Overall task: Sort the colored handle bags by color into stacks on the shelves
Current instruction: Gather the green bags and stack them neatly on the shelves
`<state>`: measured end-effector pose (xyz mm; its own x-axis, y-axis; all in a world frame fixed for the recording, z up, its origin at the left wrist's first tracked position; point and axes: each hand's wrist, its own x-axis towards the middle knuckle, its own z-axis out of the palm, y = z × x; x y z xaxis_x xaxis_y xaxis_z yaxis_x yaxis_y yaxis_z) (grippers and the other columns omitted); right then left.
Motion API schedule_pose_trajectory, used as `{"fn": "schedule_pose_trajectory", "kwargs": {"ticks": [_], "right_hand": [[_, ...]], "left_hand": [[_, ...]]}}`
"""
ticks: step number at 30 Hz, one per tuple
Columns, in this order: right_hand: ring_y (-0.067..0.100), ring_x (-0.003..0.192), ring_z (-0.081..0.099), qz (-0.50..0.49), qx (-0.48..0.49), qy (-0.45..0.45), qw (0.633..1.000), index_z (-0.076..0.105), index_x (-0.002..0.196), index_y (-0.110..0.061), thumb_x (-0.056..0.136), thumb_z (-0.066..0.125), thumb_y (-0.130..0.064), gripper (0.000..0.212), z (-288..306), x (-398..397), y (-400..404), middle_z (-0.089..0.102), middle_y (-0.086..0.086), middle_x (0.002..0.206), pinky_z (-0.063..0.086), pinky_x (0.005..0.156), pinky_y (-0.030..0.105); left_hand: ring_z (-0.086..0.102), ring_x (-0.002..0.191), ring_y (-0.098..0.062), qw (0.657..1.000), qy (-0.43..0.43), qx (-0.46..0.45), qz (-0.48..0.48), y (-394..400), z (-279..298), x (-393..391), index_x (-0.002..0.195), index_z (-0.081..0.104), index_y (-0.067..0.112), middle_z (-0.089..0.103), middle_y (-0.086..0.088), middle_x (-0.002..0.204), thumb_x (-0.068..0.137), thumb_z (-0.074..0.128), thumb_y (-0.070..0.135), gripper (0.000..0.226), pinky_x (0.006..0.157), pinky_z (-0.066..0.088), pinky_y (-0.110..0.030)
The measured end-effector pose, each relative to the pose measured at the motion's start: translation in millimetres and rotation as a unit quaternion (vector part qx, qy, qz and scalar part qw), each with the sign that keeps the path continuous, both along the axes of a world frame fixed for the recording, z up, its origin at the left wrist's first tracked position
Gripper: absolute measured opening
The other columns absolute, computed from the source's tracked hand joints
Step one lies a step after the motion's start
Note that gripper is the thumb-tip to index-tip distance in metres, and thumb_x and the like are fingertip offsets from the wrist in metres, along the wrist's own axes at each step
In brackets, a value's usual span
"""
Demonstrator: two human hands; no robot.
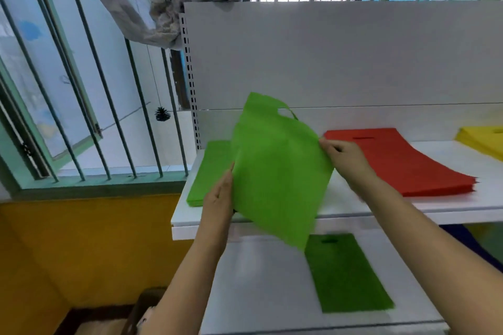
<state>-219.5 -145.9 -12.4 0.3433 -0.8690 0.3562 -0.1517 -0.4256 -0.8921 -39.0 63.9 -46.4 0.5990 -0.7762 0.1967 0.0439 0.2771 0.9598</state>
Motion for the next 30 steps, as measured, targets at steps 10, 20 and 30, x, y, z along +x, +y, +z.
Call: {"fn": "schedule_pose_trajectory", "kwargs": {"ticks": [10,20,30], "right_hand": [[0.013,0.111,0.059,-0.168,0.036,0.027,0.985,0.067,0.120,-0.025,0.086,0.072,-0.018,0.035,-78.6,-121.0,63.5,0.064,-0.006,0.123,0.049,0.098,0.032],[0.016,0.108,0.056,-0.285,0.018,0.031,0.958,0.046,0.133,-0.017,0.084,0.074,-0.014,0.057,-136.6,-203.3,59.8,0.049,-0.003,0.127,0.048,0.087,0.026],[0.032,0.072,0.059,-0.230,0.141,0.153,0.951,0.058,0.085,0.001,0.089,0.066,-0.018,0.021,-233.5,-281.1,-5.9,0.065,0.016,0.079,0.048,0.066,0.035]], "left_hand": [[0.058,0.115,-0.008,0.984,-0.048,0.116,-0.127,30.7,-107.3,-78.7,0.145,0.035,0.034,0.053,0.008,0.134,0.088,0.067,0.004,0.072,0.093,0.053,-0.027],[0.072,0.090,-0.013,0.924,-0.028,0.315,-0.216,19.6,-193.7,-142.6,0.110,0.071,0.008,0.074,-0.006,0.105,0.092,0.067,0.022,0.024,0.080,0.058,-0.025],[0.070,0.085,-0.027,0.873,0.108,0.445,-0.168,-29.6,-261.9,-207.7,0.114,0.061,0.004,0.072,-0.014,0.102,0.093,0.065,0.020,0.026,0.060,0.061,-0.041]]}}
